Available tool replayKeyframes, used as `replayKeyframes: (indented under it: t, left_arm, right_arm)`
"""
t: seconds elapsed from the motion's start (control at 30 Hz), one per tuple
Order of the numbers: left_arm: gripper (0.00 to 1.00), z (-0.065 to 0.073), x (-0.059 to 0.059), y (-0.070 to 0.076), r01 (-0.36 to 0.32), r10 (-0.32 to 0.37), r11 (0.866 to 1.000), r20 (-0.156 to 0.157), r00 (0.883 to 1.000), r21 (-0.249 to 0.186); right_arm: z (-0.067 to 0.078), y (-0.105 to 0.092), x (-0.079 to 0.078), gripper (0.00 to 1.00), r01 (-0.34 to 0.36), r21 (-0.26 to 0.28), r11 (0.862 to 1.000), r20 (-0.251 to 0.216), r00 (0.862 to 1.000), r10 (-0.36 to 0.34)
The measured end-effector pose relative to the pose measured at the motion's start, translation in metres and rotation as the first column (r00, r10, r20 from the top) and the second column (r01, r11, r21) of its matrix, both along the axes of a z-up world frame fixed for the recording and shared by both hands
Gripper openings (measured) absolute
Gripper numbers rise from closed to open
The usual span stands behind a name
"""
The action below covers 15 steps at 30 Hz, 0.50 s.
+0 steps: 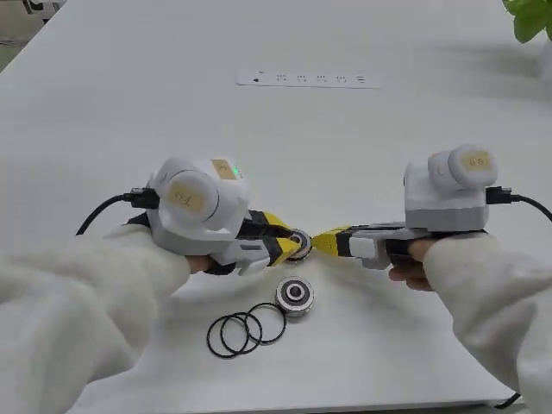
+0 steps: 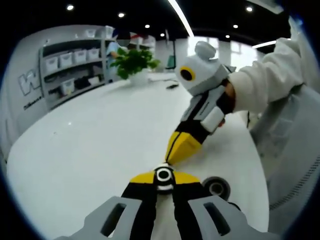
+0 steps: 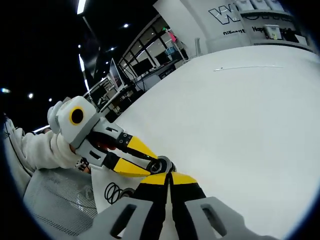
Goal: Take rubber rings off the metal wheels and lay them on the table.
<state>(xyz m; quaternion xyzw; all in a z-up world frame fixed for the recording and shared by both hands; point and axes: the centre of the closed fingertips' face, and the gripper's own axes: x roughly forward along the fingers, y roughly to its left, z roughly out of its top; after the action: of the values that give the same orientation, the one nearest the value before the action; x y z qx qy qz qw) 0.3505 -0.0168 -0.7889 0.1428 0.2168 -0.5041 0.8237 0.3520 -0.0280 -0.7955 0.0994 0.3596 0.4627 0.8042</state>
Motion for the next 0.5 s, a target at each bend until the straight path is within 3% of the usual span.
replayKeyframes:
  t: [0.5]
  left_arm:
    - [0.13,-0.0006,0.0010,-0.0002,-0.003,0.003,1.000,0.007,1.000,-0.006]
  right_arm:
    - [0.0032,0.0034,0.0003,0.00,-0.004,-0.004,1.000,-0.009,1.000,0.004]
